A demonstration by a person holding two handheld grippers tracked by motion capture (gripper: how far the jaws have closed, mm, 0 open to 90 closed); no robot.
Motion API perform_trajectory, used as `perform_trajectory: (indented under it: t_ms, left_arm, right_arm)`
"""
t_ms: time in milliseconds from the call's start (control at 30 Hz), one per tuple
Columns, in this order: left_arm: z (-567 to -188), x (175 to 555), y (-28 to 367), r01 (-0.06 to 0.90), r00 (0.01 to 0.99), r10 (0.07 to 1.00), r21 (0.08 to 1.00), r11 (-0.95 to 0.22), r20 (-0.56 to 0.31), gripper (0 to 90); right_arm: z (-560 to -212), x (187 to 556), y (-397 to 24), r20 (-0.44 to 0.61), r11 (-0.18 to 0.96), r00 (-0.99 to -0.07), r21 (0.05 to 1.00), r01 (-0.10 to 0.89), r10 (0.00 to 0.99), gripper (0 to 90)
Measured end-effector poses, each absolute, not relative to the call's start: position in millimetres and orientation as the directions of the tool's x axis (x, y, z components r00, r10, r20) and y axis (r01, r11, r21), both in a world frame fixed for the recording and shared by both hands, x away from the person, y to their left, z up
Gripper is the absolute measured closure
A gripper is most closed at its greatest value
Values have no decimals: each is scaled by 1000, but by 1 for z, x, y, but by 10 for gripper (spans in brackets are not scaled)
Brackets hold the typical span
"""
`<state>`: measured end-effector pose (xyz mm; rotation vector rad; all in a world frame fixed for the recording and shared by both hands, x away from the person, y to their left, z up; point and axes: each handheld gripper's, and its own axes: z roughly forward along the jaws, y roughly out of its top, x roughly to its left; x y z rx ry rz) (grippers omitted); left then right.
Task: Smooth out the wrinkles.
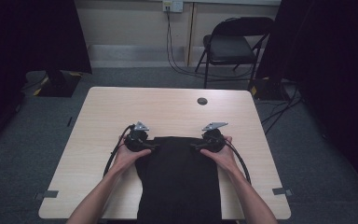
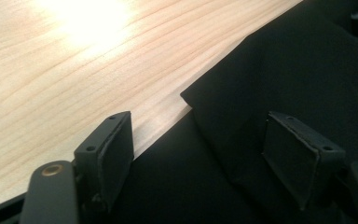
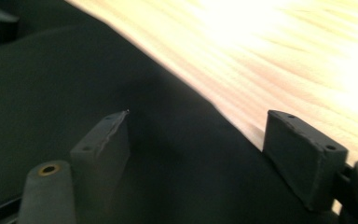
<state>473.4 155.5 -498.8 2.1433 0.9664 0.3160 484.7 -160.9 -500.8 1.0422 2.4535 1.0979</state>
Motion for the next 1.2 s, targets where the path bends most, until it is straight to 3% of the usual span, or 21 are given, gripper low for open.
perform_trajectory:
  t_ms: [67,100,333,400,533,667,1200]
  left_arm:
    - [-497,467,152,502,725,688,715,-486,-41,320]
    - [-496,464,152,492,734,678,711,-502,-29,350]
    - [-495,448,151,489,762,644,716,-498,-72,700]
    - [-495,447,150,498,767,634,716,-490,-99,801]
    - [-496,446,153,517,761,633,719,-464,-139,833]
    - [-494,443,154,509,770,626,709,-488,-122,834]
    - [-472,445,167,510,730,658,789,-342,-187,858]
  right_arm:
    - [-501,478,-160,40,476,-728,732,488,684,341]
    - [-500,475,-160,41,480,-741,737,476,671,418]
    - [-503,455,-163,76,448,-752,762,467,655,744]
    - [-504,450,-164,90,433,-751,770,469,654,795]
    - [-504,448,-162,103,430,-751,766,478,652,836]
    - [-504,449,-163,136,405,-743,767,498,655,843]
    - [-473,450,-166,136,343,-743,823,453,656,847]
